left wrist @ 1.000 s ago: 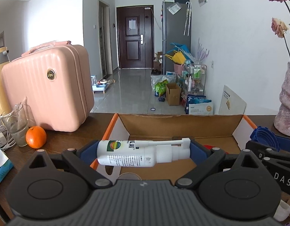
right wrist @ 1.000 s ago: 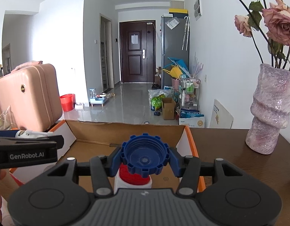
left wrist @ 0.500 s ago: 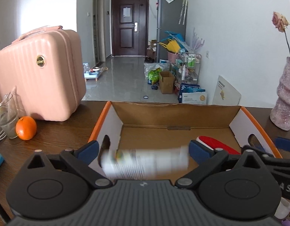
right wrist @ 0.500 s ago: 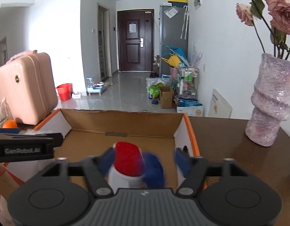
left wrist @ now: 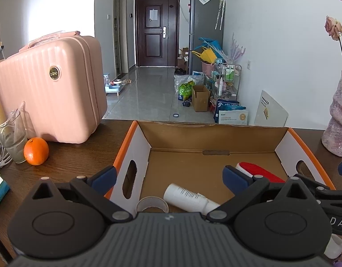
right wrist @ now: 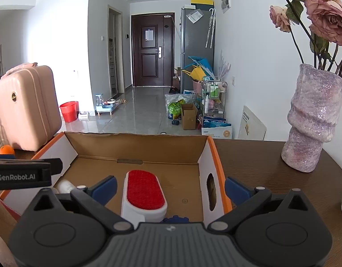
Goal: Organize rigid objects
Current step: 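Withdraw both tools from the box back toward the remaining items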
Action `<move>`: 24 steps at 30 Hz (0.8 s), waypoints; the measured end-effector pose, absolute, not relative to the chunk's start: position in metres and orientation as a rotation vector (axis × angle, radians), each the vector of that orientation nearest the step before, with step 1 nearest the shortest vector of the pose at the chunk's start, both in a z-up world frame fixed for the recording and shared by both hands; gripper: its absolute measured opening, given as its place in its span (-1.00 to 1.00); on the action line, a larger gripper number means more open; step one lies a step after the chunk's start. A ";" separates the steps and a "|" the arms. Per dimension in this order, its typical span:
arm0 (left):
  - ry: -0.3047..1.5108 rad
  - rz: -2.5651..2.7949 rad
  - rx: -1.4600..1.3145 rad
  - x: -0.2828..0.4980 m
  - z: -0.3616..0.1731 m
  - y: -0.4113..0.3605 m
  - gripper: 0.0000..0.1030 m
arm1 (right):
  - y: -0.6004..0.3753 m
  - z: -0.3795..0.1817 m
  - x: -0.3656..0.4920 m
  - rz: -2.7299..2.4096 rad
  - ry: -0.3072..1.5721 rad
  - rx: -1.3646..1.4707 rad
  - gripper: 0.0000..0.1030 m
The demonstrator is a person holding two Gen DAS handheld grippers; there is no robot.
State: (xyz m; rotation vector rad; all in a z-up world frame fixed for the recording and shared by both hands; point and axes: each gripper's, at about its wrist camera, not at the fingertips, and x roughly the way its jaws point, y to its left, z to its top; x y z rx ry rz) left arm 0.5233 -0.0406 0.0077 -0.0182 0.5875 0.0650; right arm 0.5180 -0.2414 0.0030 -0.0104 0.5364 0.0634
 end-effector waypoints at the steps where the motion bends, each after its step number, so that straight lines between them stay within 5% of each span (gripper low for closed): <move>1: 0.586 0.065 -0.019 0.523 0.008 -0.040 1.00 | -0.241 0.003 0.518 0.063 0.536 -0.011 1.00; 24: 0.483 0.082 -0.015 0.459 0.033 -0.037 1.00 | -0.248 0.023 0.458 0.058 0.445 0.011 1.00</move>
